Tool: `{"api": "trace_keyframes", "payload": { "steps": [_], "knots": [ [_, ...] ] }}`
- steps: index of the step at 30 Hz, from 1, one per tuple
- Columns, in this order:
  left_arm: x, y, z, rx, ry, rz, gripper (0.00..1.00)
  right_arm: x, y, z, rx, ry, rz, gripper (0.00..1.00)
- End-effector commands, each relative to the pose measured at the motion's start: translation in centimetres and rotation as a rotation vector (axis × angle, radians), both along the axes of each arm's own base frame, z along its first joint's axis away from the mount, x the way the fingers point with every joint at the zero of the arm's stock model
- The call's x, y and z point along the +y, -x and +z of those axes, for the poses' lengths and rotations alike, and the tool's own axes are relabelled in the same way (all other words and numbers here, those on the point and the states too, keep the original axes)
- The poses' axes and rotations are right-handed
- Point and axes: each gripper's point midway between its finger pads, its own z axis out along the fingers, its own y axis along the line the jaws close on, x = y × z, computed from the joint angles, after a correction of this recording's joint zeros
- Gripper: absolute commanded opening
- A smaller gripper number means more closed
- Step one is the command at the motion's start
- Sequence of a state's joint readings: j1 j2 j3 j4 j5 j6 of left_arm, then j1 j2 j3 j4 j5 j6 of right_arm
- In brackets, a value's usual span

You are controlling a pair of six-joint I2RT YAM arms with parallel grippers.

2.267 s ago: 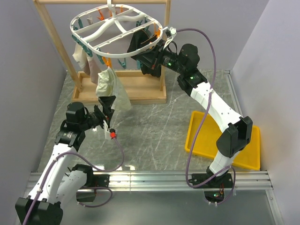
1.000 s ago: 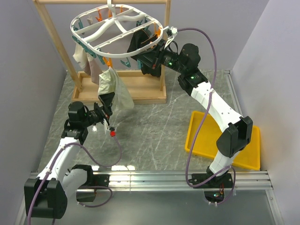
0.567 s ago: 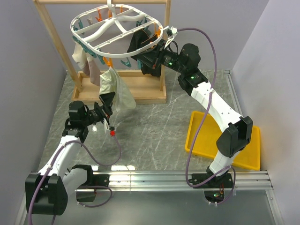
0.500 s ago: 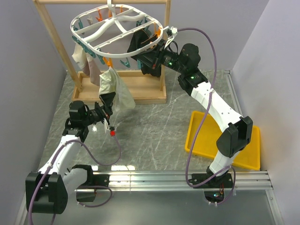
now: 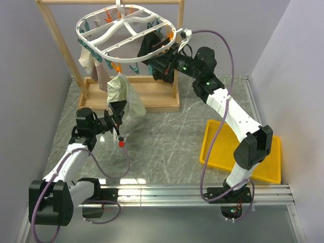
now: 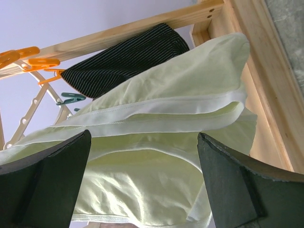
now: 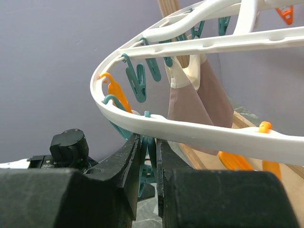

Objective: Clip the underwear to the hanger

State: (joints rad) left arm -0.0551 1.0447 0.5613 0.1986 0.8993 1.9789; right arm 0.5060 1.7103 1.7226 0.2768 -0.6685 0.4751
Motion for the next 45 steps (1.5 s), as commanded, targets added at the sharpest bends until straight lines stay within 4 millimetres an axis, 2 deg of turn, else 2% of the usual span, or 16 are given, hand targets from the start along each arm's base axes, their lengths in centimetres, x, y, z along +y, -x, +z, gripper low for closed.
{"api": "trace_keyframes", "payload": {
  "steps": [1,14,28,29,35,45],
  "knots": [
    [-1.0,0.4,2.4,-0.188,-0.081,-0.090,0.99,0.3,0.8,1.0,-0.027,-0.006,0.061,0.00],
    [-1.5,-0.5,2.7,-0.232,-0.126,-0.134,0.99,0.3,0.8,1.1,-0.023,-0.010,0.066,0.00],
    [-2.4,-0.3,3.1,-0.285,-0.170,-0.201,0.99,0.3,0.6,0.7,-0.004,-0.009,0.070,0.00],
    [-2.4,-0.3,2.7,-0.268,-0.175,-0.205,0.99,0.3,0.7,0.8,-0.005,-0.011,0.070,0.00],
    [-2.8,-0.7,3.1,-0.300,-0.203,-0.227,0.99,0.3,0.6,0.8,-0.001,-0.012,0.073,0.00],
    [-3.5,-0.2,3.8,-0.332,-0.210,-0.254,0.99,0.4,0.7,0.7,0.004,-0.014,0.077,0.00]
  ]
}}
